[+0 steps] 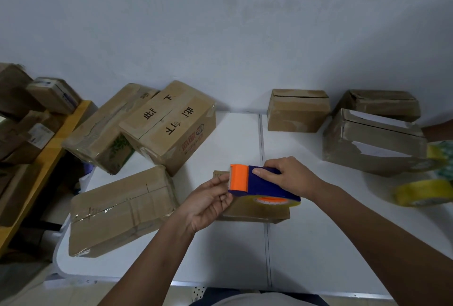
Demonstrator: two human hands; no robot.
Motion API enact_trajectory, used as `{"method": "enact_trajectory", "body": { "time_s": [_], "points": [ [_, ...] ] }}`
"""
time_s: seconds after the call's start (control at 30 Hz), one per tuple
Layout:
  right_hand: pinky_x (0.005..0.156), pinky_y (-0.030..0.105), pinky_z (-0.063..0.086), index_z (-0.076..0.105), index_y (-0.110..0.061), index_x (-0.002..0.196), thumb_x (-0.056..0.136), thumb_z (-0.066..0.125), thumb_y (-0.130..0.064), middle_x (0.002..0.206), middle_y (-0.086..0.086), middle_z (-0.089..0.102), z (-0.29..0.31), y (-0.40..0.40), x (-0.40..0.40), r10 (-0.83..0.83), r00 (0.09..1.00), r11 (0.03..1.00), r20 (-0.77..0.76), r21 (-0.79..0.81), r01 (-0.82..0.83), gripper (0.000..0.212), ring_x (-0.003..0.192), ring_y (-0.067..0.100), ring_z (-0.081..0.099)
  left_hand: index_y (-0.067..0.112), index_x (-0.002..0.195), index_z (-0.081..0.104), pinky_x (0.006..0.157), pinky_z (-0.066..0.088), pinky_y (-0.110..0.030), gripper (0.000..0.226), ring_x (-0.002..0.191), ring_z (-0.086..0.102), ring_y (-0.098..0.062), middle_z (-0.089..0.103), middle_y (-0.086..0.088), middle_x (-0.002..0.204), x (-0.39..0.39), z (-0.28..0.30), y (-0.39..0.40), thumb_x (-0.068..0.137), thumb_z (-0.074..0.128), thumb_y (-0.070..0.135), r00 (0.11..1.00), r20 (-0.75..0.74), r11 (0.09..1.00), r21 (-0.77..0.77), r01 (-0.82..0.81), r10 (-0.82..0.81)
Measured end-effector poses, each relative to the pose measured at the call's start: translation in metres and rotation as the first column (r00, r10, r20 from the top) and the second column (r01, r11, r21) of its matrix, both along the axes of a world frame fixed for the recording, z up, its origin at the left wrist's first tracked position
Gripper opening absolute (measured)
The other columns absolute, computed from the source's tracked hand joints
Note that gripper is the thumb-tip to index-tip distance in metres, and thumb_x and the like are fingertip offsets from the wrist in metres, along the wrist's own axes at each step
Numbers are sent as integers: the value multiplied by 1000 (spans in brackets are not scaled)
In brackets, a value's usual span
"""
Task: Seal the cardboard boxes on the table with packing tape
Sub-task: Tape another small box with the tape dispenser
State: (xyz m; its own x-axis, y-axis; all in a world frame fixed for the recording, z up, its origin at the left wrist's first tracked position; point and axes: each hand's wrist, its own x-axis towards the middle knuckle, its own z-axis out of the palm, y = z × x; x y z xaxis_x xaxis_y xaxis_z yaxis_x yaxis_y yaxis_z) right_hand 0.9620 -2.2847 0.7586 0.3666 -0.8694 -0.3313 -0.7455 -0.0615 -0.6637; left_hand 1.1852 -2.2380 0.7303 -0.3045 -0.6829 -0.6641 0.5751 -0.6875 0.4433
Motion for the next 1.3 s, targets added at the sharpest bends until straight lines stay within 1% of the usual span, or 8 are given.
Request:
{"method": "enact_trajectory", "body": {
  "time_s": [0.23,0.33,0.4,0.57,0.8,1.0,1.17,1.3],
  "points": [
    [66,19,49,59,-26,98,88,45,-66,90,-9,67,3,-7,10,80,993,997,-84,-12,-81,43,78,8,64,7,100,56,59,57,-24,22,76,64,-20,64,-18,90,5,4,-6,94,51,-12,987,158,999,9,-32,30],
    [71,25,50,62,-25,88,82,37,-76,82,-8,66,9,-11,-5,144,965,986,-218,-53,-159,57,75,7,62,9,87,51,53,54,-17,23,60,62,-13,57,-12,85,49,9,-14,97,43,-9,959,92,964,-10,-267,266],
    [72,28,48,66,-23,85,78,34,-80,79,-6,64,14,-18,-29,154,927,980,-343,-63,-186,65,74,8,60,10,86,53,58,54,-14,22,69,58,-9,56,-7,83,104,20,-19,100,41,-3,897,140,908,-97,-408,419],
    [74,32,51,69,-21,87,77,35,-79,78,-4,66,14,-26,-41,85,942,987,-325,-102,-124,68,74,10,61,5,95,62,69,57,-17,11,77,60,-13,64,-7,82,85,13,-23,93,57,-5,920,366,981,-174,-81,141],
    [74,32,53,69,-20,87,85,41,-71,79,-3,68,6,-23,-23,14,966,988,-259,-148,-54,58,73,11,63,5,102,68,78,52,-20,19,77,60,-10,65,-9,91,-16,-31,-25,103,50,12,905,402,978,-85,192,-143],
    [70,28,51,66,-22,83,75,35,-78,74,-6,67,10,-19,-28,-4,979,986,-203,-166,-30,64,70,9,63,3,121,67,81,56,-22,28,105,66,-16,70,-15,118,-33,-20,-31,100,59,20,924,287,957,-70,283,-252],
    [69,20,47,63,-25,91,75,36,-75,79,-10,67,12,-15,-30,-25,992,986,-124,-165,4,59,73,7,64,5,109,69,73,57,-21,22,91,69,-14,72,-12,102,-33,-12,-29,97,62,23,960,200,974,-69,214,-197],
    [65,18,43,63,-25,90,76,36,-75,79,-11,66,11,-14,-30,-21,992,987,-126,-160,0,58,72,6,63,9,110,71,72,56,-21,16,91,71,-11,75,-7,101,-34,-10,-27,99,60,13,912,351,950,-141,277,-214]
  ]
}}
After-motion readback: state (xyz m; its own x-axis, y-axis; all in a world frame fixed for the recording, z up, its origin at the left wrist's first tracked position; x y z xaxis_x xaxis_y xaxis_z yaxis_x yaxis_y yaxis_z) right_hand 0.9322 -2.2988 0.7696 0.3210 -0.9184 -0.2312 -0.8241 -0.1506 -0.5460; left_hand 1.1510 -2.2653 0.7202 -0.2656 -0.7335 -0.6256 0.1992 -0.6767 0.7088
